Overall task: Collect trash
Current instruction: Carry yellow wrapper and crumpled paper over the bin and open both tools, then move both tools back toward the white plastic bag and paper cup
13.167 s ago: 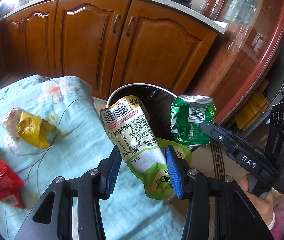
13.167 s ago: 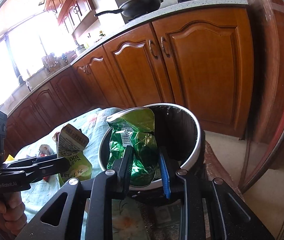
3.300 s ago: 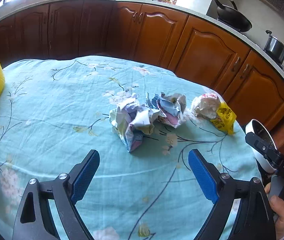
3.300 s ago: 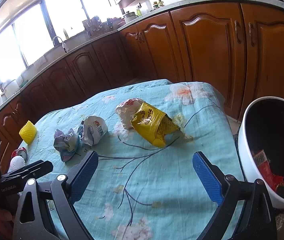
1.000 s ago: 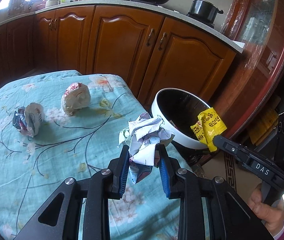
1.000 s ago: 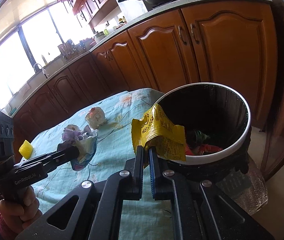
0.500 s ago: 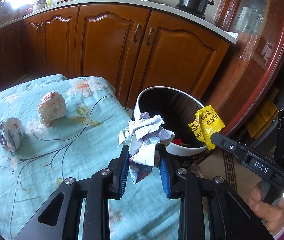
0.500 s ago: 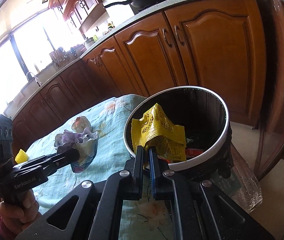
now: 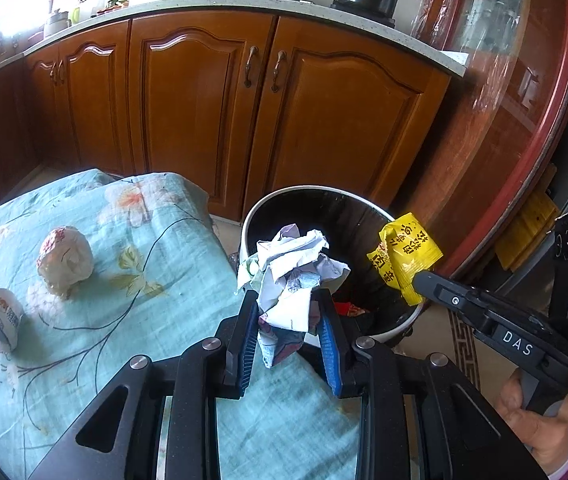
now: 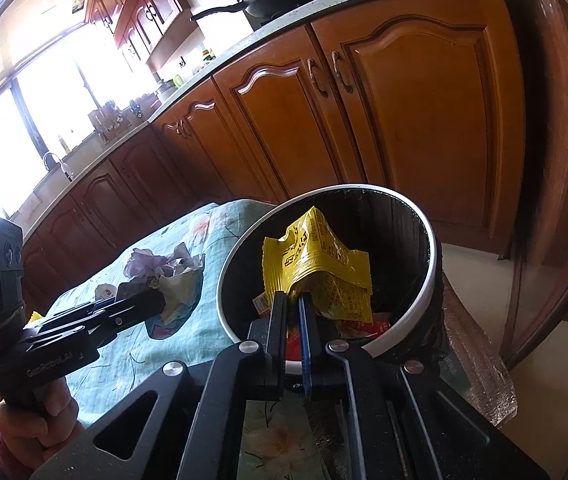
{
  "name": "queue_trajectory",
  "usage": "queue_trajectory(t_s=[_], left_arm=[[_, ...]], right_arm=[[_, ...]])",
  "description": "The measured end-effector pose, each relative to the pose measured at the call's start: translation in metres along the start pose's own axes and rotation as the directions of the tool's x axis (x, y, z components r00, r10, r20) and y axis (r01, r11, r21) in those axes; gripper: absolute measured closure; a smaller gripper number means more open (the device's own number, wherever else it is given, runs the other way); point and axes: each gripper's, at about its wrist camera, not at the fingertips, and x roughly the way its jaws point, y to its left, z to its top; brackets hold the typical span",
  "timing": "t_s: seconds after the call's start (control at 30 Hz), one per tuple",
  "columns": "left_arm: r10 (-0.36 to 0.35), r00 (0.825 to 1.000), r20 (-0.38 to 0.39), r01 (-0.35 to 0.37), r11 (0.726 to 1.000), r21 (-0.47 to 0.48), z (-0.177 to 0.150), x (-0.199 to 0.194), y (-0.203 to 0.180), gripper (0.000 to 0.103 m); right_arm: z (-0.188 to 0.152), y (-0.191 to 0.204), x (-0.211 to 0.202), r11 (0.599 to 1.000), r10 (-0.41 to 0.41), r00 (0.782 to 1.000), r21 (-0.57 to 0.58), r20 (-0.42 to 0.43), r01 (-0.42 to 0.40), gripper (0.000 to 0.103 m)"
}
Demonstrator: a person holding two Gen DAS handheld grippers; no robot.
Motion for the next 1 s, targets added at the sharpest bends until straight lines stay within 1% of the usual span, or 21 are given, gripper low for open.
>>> queue_trajectory(t_s=[0.1,0.53,0.63,0.67,0.7,0.77,0.8,0.83,0.87,0.9,0.93,0.97,1.0], left_arm=[[-0.010,1.000,-0.010,0.010,0.999,0.031,0.007,0.008,-0.006,0.076],[-0.014,0.998,-0.055,0.017,0.999,0.048,0.028,0.053,-0.020,0.075],[-0.016,0.998,-0.065,0.019,0.998,0.058,0.031,0.061,-0.024,0.072],[-0.014,0.998,-0.066,0.018,0.998,0.059,0.031,0.063,-0.024,0.071],[-0.011,0.998,-0.069,0.015,0.998,0.061,0.031,0.064,-0.025,0.066],[-0.004,0.998,-0.068,0.008,0.998,0.059,0.030,0.064,-0.025,0.061],[-0.004,0.998,-0.067,0.008,0.998,0.058,0.030,0.064,-0.025,0.057],[-0.002,0.998,-0.067,0.005,0.998,0.055,0.029,0.063,-0.025,0.053],[0.002,0.998,-0.063,0.001,0.999,0.050,0.027,0.061,-0.024,0.046],[0.003,0.998,-0.058,0.000,0.999,0.045,0.026,0.059,-0.022,0.041],[0.003,0.999,-0.054,-0.001,0.999,0.040,0.024,0.057,-0.021,0.041],[0.004,0.999,-0.053,-0.003,0.999,0.034,0.023,0.055,-0.019,0.039],[0.007,0.999,-0.052,-0.006,1.000,0.026,0.021,0.052,-0.017,0.036]], right_arm=[[0.005,-0.004,0.004,1.000,-0.003,1.000,0.002,-0.001,0.003,0.098],[0.027,-0.021,0.025,1.000,-0.028,0.999,-0.002,-0.032,0.028,0.097],[0.029,-0.023,0.029,0.999,-0.037,0.998,-0.009,-0.043,0.037,0.097],[0.029,-0.023,0.030,0.999,-0.039,0.998,-0.011,-0.049,0.038,0.096],[0.029,-0.023,0.032,0.999,-0.035,0.998,-0.011,-0.058,0.035,0.094],[0.029,-0.025,0.034,0.999,-0.039,0.997,-0.008,-0.067,0.039,0.091],[0.030,-0.025,0.035,0.999,-0.042,0.997,-0.009,-0.071,0.042,0.089],[0.030,-0.025,0.036,0.999,-0.045,0.996,-0.008,-0.072,0.044,0.081],[0.030,-0.026,0.035,0.999,-0.043,0.997,-0.003,-0.070,0.043,0.065],[0.029,-0.027,0.033,0.999,-0.043,0.997,0.001,-0.065,0.043,0.058],[0.029,-0.027,0.032,0.999,-0.044,0.997,0.005,-0.058,0.045,0.049],[0.028,-0.028,0.030,0.999,-0.044,0.998,0.008,-0.052,0.044,0.047],[0.028,-0.029,0.029,0.999,-0.042,0.998,0.012,-0.049,0.043,0.047]])
